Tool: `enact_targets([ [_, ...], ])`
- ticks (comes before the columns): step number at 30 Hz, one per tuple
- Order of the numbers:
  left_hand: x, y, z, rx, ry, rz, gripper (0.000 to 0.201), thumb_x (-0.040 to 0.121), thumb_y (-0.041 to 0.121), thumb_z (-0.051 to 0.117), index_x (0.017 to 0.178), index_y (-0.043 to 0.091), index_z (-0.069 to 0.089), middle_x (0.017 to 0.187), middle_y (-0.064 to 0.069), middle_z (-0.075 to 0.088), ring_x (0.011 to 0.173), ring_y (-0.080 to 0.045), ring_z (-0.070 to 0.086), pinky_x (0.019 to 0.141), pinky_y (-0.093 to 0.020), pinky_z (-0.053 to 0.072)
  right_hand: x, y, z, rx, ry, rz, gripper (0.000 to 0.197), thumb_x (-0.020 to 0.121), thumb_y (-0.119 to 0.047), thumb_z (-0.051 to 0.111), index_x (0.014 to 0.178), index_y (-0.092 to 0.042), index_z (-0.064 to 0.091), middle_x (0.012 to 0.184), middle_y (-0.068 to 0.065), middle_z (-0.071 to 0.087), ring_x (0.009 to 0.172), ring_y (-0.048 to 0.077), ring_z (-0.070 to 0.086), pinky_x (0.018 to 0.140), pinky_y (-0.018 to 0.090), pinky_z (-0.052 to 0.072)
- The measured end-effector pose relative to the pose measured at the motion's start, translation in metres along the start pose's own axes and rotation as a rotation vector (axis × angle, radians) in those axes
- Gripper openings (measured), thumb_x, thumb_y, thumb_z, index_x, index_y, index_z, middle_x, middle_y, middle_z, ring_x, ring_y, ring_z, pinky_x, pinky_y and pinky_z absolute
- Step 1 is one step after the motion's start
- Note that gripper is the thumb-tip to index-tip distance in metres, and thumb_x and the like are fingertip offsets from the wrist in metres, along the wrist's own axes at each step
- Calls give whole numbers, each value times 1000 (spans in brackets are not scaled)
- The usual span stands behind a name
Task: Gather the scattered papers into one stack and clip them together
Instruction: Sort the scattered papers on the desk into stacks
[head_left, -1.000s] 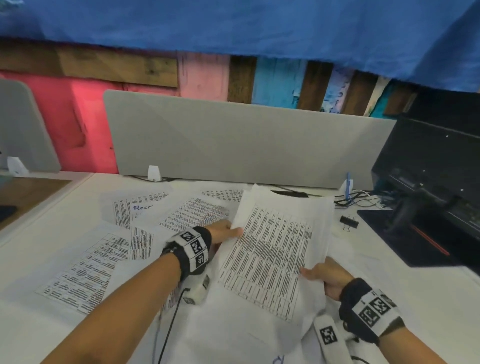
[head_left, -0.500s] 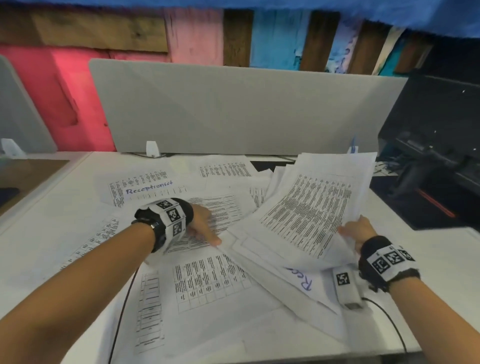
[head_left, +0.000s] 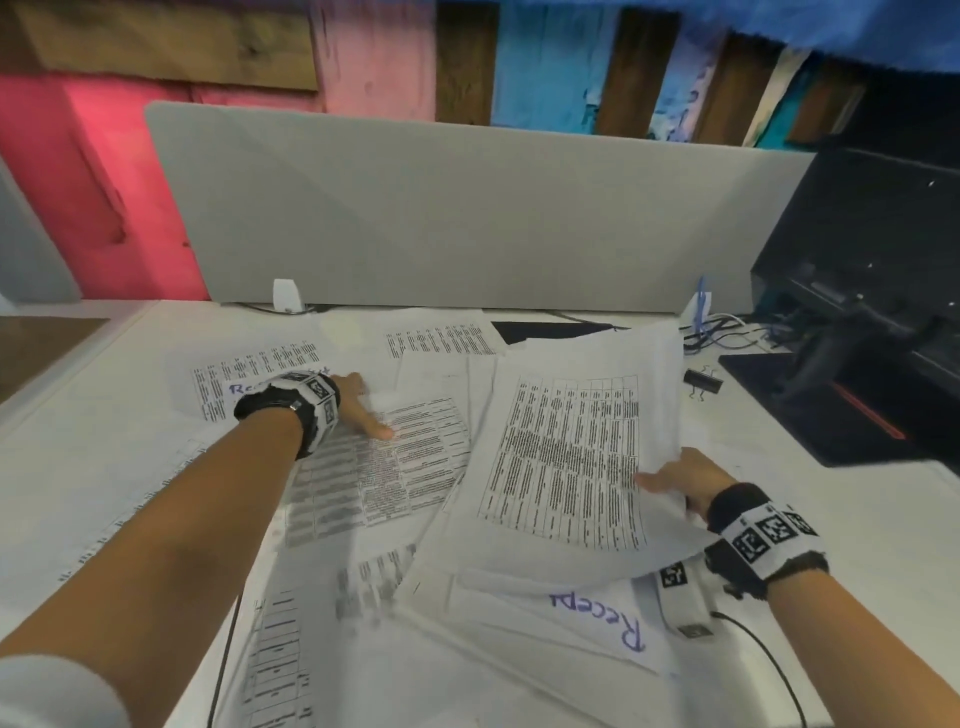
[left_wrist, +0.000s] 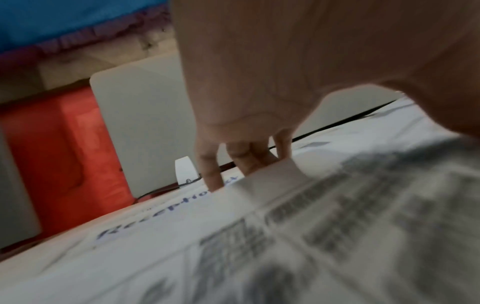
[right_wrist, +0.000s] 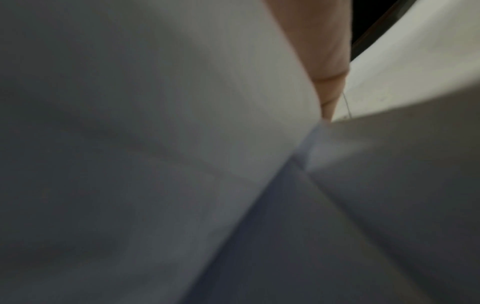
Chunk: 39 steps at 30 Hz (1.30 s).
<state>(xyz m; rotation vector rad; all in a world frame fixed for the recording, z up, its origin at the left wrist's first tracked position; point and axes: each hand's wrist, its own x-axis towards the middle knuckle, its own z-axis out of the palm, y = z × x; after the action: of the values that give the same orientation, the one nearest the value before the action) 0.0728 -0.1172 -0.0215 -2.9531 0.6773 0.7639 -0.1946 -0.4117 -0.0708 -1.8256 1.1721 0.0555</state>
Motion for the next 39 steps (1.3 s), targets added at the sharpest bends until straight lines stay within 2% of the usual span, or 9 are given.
enact_targets([
  [3, -5, -7, -7, -23, -57, 33, 66, 77, 42, 68, 130, 8, 49, 138, -9, 50, 126, -25, 46, 95, -25, 34, 1, 2, 3, 153, 93, 19, 61, 77, -9, 69, 129, 6, 39, 129, 16, 53, 114, 38, 52, 92, 45, 47],
  [5, -9, -11, -5, 7, -132, 55, 61, 77, 40, 69, 126, 7, 55, 134, -7, 54, 124, -26, 49, 99, -27, 38, 0, 4, 5, 269, 145, 30, 51, 81, -2, 63, 126, 8, 43, 121, 16, 55, 107, 35, 54, 92, 43, 46],
  [9, -24, -12, 3, -92, -215, 84, 51, 82, 27, 67, 126, 4, 55, 131, -12, 56, 123, -29, 51, 92, -29, 43, -6, 6, 9, 413, 271, -7, 33, 85, 2, 55, 117, 10, 50, 84, 15, 56, 82, 27, 50, 59, 29, 41],
  [12, -33, -11, 6, -227, -216, 76, 56, 82, 28, 67, 130, 5, 52, 134, -9, 54, 126, -28, 48, 107, -33, 38, -15, 2, 12, 443, 328, -32, 38, 88, -3, 52, 123, 13, 46, 67, 4, 43, 86, 25, 45, 53, 24, 35],
  [18, -36, 0, 21, -322, -188, 17, 63, 78, 26, 71, 132, 2, 49, 136, -14, 53, 125, -30, 49, 108, -37, 38, -24, -6, 24, 683, 352, -19, 46, 89, 0, 47, 134, 7, 37, 103, 9, 44, 91, 22, 42, 81, 26, 35],
  [24, -42, -6, 8, -405, 269, 26, 68, 85, 19, 63, 144, 8, 30, 151, -11, 31, 138, -27, 33, 111, -32, 28, -43, -12, 11, 843, 255, -85, 43, 91, -3, 46, 131, 12, 39, 133, 27, 47, 93, 23, 44, 80, 26, 36],
  [29, -49, -19, -25, -509, 479, 105, 58, 89, 23, 59, 141, 13, 37, 145, -12, 41, 134, -30, 39, 111, -37, 28, -42, -24, -11, 815, 207, -200, 18, 88, 8, 44, 101, 7, 57, 84, 4, 55, 86, 15, 56, 65, 18, 43],
  [35, -46, -28, -39, -845, 435, 239, 46, 83, 15, 65, 126, 6, 55, 122, -13, 62, 115, -29, 57, 106, -48, 39, -43, -33, 3, 542, 199, -248, 40, 84, 9, 47, 124, 9, 48, 105, 16, 55, 100, 30, 53, 75, 32, 42],
  [39, -53, -18, -29, -911, 344, 263, 42, 84, 4, 61, 125, -1, 52, 126, -24, 57, 118, -38, 54, 104, -44, 41, -45, -36, 21, 377, 61, -229, 48, 82, -12, 61, 126, 3, 47, 118, 19, 60, 104, 33, 58, 92, 44, 48],
])
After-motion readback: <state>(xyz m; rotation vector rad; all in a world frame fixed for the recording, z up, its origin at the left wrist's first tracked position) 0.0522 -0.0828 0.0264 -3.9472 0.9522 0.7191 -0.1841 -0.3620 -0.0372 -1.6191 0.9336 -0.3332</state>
